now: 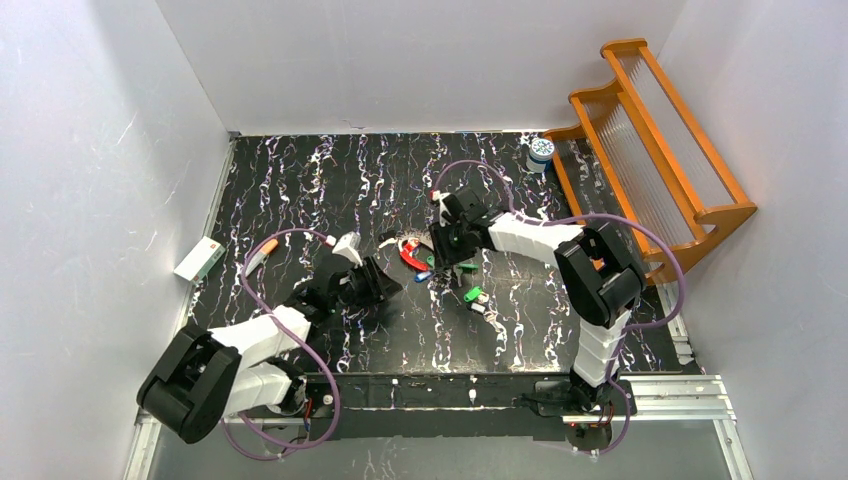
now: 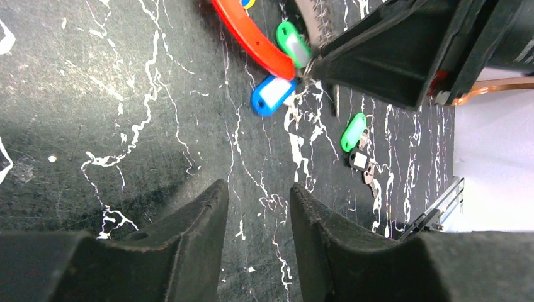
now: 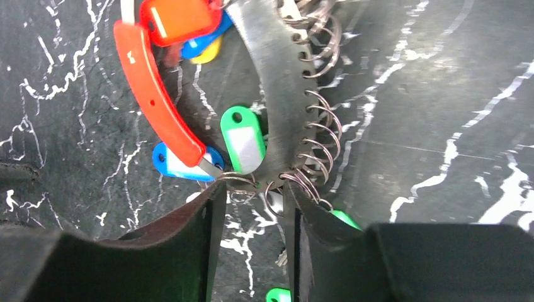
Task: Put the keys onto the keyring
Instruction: Adjust the keyring at the center of the board.
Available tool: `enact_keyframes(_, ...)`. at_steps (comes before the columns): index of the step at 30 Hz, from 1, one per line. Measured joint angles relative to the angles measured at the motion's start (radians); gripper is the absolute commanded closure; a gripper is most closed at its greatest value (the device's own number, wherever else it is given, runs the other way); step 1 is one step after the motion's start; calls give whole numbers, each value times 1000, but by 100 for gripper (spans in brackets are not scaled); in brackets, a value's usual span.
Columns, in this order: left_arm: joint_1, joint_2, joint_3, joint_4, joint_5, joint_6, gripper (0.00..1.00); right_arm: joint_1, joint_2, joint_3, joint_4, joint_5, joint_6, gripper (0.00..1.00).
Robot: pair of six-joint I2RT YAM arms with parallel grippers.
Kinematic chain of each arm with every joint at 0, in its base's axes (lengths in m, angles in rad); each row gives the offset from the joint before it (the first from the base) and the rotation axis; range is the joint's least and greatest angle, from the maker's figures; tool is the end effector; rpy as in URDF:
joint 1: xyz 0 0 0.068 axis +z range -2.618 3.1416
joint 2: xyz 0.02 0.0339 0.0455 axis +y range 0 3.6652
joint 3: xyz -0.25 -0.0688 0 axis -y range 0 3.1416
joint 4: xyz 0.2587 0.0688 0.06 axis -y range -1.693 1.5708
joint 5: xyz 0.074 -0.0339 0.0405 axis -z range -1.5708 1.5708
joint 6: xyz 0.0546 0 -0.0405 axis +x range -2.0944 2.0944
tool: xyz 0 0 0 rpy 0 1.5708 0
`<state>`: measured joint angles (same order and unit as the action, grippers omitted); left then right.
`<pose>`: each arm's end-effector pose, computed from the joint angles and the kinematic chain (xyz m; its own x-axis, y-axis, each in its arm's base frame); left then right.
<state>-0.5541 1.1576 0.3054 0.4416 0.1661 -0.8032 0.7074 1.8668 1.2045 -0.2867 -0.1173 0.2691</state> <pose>0.2098 -0.1404 0.1362 -0.7019 -0.4002 -0.5892 0.2056 0.6781 -0.7056 0.3063 0.2703 0.1366 -0.7809 -0.3203 -0.5362 -0.5079 0.8254 0.2466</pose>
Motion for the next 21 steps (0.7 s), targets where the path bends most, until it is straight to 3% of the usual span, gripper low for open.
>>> enact_keyframes(9, 0, 68, 0, 8, 35, 3, 59, -114, -29, 0, -5, -34, -16, 51)
enact_keyframes(21, 0, 83, 2, 31, 55, 0, 59, -170, -38, -1, 7, -100, -19, 50)
